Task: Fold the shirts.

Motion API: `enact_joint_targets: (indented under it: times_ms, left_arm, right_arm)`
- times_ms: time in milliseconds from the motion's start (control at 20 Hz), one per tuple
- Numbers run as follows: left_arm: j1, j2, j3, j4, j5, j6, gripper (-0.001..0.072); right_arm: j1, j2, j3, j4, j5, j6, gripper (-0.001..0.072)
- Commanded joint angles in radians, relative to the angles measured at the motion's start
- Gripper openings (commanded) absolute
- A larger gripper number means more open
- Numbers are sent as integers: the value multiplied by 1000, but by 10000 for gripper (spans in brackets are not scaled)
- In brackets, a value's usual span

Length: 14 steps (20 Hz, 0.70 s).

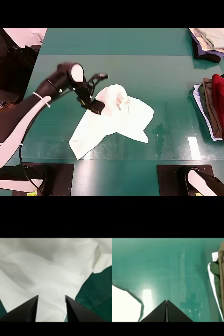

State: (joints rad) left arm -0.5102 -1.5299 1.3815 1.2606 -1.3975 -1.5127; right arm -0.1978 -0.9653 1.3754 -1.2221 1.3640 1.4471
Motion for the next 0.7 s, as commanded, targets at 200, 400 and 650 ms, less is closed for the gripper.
enact_joint_targets:
  times_ms: [200,400,650]
  left_arm:
    - [-6,10,-106,40,102,-59,418]
    - [-6,10,-106,21,151,-58,305]
    - [-6,82,-50,195,127,-51,22]
  right_arm:
    - [1,1,1,0,17,0,18]
    - [1,1,1,1,17,0,18]
    - [12,-5,0,1,59,0,19]
